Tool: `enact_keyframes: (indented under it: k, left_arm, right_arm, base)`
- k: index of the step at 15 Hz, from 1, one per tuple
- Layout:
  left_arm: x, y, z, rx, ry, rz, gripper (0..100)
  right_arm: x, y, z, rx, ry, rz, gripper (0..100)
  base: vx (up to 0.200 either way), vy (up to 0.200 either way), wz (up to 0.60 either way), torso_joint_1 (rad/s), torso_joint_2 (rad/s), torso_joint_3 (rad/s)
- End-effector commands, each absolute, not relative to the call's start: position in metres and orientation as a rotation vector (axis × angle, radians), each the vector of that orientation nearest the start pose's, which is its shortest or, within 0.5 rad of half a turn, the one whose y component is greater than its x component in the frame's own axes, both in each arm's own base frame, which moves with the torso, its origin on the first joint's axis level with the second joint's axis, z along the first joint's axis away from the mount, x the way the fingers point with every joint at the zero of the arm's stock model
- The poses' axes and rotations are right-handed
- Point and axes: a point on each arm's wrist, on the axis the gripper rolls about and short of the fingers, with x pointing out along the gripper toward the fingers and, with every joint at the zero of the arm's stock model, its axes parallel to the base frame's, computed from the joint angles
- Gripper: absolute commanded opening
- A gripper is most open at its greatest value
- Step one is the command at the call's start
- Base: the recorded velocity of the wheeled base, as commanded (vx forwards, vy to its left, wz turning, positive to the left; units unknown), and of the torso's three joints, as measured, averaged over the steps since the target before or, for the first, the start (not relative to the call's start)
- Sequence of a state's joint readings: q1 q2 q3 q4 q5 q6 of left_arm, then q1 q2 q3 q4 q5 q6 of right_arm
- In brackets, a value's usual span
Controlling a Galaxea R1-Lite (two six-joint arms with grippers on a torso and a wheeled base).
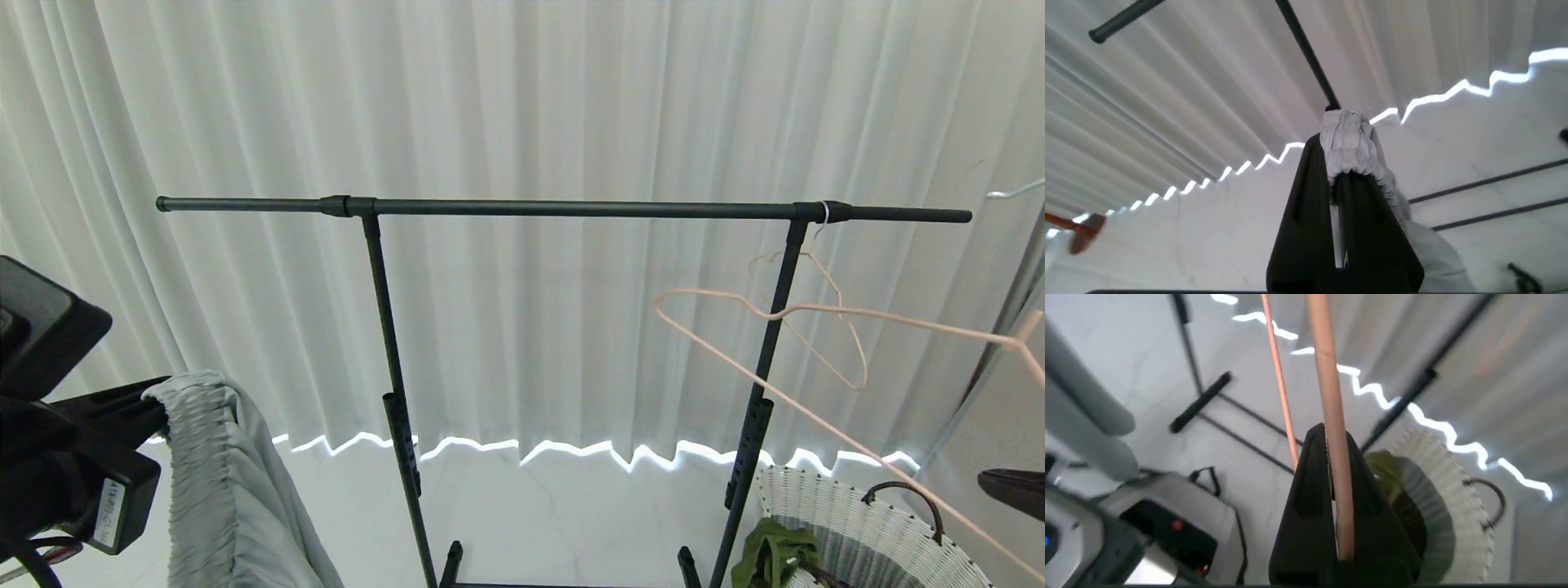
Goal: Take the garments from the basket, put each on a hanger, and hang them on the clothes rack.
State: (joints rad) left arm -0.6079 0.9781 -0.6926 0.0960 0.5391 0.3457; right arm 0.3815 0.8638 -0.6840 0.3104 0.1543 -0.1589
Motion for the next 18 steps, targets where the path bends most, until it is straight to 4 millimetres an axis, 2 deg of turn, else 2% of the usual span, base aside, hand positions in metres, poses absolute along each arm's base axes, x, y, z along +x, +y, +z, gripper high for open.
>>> enact_keyframes:
  k: [1,4,6,8,11,13,16,18]
  left_arm:
    - [0.101,-0.056,0.231,0.567,0.324,-0.126,0]
    - [0.118,-0.067,0.223,0.593,0.387,-0.130,0]
    - [0.133,-0.078,0.221,0.539,0.429,-0.115,0]
    - [0.153,-0.092,0.222,0.492,0.459,-0.102,0]
    - [0.197,-0.123,0.224,0.400,0.496,-0.077,0]
    - [0.217,-0.139,0.227,0.356,0.493,-0.064,0]
    - [0.228,-0.156,0.231,0.354,0.476,-0.089,0]
    - [0.236,-0.162,0.234,0.351,0.464,-0.067,0]
  right_arm:
    - [0.080,0.047,0.219,-0.242,0.491,0.674,0]
    - [0.083,0.065,0.213,-0.289,0.534,0.811,0]
    - [0.080,0.077,0.213,-0.310,0.546,0.911,0]
    - [0.078,0.094,0.214,-0.296,0.580,0.998,0]
    - [0.064,0.120,0.213,-0.190,0.667,1.125,0]
    - [0.061,0.126,0.210,-0.129,0.742,1.120,0]
    - [0.068,0.137,0.203,-0.051,0.840,1.042,0]
    - [0.077,0.152,0.198,0.007,0.849,0.957,0]
  base:
    - [0.000,0.000,0.00,0.000,0.00,0.000]
    - [0.000,0.000,0.00,0.000,0.00,0.000]
    - [0.000,0.000,0.00,0.000,0.00,0.000]
    - [0.000,0.000,0.00,0.000,0.00,0.000]
    - [0.000,0.000,0.00,0.000,0.00,0.000]
    - [0.000,0.000,0.00,0.000,0.00,0.000]
    - [0.000,0.000,0.00,0.000,0.00,0.000]
    - [0.000,0.000,0.00,0.000,0.00,0.000]
